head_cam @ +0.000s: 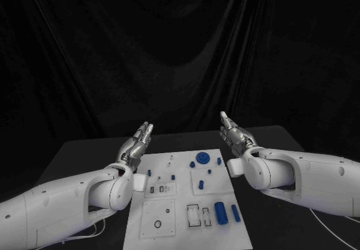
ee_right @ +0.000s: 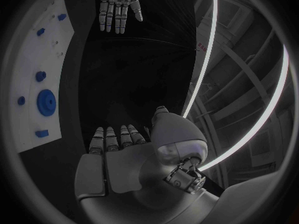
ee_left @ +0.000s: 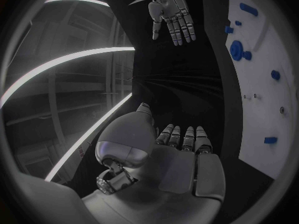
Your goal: Assemble the parts on the task board
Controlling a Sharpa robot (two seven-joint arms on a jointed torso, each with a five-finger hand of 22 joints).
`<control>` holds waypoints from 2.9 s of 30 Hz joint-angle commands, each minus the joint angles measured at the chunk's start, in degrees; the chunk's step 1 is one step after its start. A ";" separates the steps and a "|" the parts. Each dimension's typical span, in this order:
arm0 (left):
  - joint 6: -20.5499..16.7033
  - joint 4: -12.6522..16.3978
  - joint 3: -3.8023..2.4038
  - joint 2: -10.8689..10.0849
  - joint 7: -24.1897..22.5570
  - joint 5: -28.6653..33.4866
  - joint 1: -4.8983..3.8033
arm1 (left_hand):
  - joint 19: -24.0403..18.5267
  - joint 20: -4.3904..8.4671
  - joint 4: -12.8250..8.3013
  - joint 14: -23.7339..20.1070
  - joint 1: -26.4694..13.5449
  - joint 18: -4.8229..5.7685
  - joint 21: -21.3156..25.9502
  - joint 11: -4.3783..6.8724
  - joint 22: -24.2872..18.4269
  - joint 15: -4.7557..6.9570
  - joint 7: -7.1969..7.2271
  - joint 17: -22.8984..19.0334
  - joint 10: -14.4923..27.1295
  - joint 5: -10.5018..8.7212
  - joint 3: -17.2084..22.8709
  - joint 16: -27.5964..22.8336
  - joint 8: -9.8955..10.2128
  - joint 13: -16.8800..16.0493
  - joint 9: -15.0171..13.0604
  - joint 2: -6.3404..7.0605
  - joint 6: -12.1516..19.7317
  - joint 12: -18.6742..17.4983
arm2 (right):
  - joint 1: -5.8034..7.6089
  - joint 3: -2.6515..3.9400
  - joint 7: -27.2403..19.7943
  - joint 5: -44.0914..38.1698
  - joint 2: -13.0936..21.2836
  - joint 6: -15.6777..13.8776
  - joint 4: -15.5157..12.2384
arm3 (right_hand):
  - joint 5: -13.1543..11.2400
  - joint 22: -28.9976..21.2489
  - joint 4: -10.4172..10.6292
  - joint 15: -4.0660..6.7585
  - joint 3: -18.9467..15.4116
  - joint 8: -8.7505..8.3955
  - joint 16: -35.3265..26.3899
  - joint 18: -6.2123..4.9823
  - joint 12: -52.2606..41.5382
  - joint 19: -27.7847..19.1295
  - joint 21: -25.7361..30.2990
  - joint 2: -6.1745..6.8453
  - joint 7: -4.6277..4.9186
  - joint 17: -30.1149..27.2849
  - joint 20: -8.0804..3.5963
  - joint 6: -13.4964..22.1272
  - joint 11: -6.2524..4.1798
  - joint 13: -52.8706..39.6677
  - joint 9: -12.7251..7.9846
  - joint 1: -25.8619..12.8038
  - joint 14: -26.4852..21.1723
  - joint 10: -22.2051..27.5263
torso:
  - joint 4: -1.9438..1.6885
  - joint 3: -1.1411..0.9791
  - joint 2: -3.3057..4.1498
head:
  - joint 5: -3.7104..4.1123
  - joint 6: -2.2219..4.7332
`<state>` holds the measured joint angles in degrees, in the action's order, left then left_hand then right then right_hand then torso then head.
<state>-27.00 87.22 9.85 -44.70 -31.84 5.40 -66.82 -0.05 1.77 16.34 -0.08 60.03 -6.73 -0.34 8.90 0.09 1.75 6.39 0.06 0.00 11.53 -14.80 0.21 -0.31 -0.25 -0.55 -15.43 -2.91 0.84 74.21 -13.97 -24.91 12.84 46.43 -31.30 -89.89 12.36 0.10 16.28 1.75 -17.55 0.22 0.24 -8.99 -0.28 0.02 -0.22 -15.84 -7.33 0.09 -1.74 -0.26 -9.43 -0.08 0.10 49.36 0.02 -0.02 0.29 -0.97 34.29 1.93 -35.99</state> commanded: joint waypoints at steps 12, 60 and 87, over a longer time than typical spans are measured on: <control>17.49 -1.49 2.42 -0.60 -8.82 7.70 -2.04 | 0.05 4.86 0.24 0.08 4.00 -1.78 0.34 1.23 -0.09 9.53 1.11 -0.06 -0.09 0.22 -0.88 -0.21 -0.45 -0.15 -0.22 1.13 -1.29 0.68 | 0.24 -0.21 2.89 -1.03 1.57 12.26 1.00 | 0.30 -0.10 0.35 5.79 -1.37 0.18 -0.24 -1.19 -0.41 -0.02 0.22 0.04 3.06 -0.09 1.87 -0.73 3.24 -0.21 0.22 3.31 -0.02 -0.20 | 0.01 0.33 0.53 | -0.19 -0.20; 17.90 2.63 2.43 -10.38 -12.76 -10.20 -2.03 | 0.05 -5.14 -3.55 0.08 23.59 -3.59 0.34 -4.92 -0.09 1.54 -4.60 -0.06 -0.55 26.41 4.24 -0.21 -1.23 -0.29 -0.98 3.10 -8.25 1.25 | 8.23 -0.21 27.13 -94.71 2.92 23.25 2.25 | 0.56 8.39 -12.39 -4.26 14.50 7.39 14.95 -1.68 -14.99 65.65 -20.76 12.82 9.32 13.44 10.01 -41.45 15.59 -4.61 4.69 38.35 68.58 -37.97 | -1.31 0.81 2.96 | -1.09 -11.94; 13.19 5.13 2.43 -11.70 -12.95 -10.27 -2.05 | 0.05 -9.52 -4.61 0.08 22.79 -3.58 0.34 -7.29 -0.09 -1.77 -6.95 -0.06 -1.36 28.88 5.26 -0.21 -1.50 -0.61 -1.22 3.51 -10.70 2.48 | 8.10 -0.20 30.95 -116.08 -6.24 19.73 7.30 | -4.49 58.90 -9.85 1.38 22.13 3.76 63.90 2.84 -4.65 78.49 -69.19 18.00 9.13 51.50 4.86 -47.11 12.57 -4.02 4.08 32.72 84.75 -55.88 | -4.10 2.03 5.37 | 0.21 -11.73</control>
<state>-12.80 92.17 12.33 -56.55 -38.74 -4.63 -68.71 -0.04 -7.27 12.08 -0.18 83.09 -9.31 -0.34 2.03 0.07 0.39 -0.31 0.08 -1.43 40.22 -9.61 0.21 -1.43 -0.79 -1.71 -12.23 -13.42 3.09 82.51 -14.21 5.25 -100.92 40.33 -9.54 -82.95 8.46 58.32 6.08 3.07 4.68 4.16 64.47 -6.62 -5.15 78.17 -68.91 2.12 1.94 52.01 3.10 -47.19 3.12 -4.03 4.22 82.55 83.64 -55.56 -3.33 0.92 39.26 1.90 -47.80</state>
